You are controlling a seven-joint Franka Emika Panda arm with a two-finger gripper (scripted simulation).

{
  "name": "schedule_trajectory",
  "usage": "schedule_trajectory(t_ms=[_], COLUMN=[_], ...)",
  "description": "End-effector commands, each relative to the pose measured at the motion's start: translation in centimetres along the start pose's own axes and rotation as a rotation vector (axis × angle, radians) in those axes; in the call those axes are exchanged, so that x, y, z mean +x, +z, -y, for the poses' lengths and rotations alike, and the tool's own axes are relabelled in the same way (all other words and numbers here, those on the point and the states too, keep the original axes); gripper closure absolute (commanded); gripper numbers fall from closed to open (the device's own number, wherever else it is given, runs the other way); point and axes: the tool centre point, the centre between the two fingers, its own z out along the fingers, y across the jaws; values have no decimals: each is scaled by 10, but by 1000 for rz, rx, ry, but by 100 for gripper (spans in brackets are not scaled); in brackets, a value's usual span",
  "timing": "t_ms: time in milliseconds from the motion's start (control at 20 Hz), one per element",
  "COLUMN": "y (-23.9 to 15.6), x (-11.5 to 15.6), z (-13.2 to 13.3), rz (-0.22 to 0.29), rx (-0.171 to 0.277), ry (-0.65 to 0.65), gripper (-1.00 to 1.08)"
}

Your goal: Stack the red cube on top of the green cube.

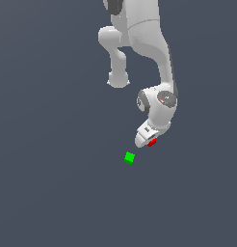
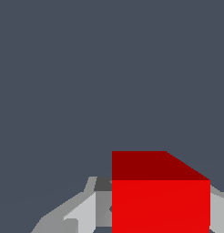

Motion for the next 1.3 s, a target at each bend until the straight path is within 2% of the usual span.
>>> schedule_trajectory(t_ms=[0, 350, 600, 950, 1250], y=[-13, -61, -80, -80, -68], x=[0, 0, 0, 1, 2], z=[0, 1, 0, -4, -33], rz=[-2, -2, -2, -3, -2], rx=[-1, -1, 0, -1, -1], ry=[0, -1, -1, -1, -1], gripper=[108, 108, 108, 108, 108])
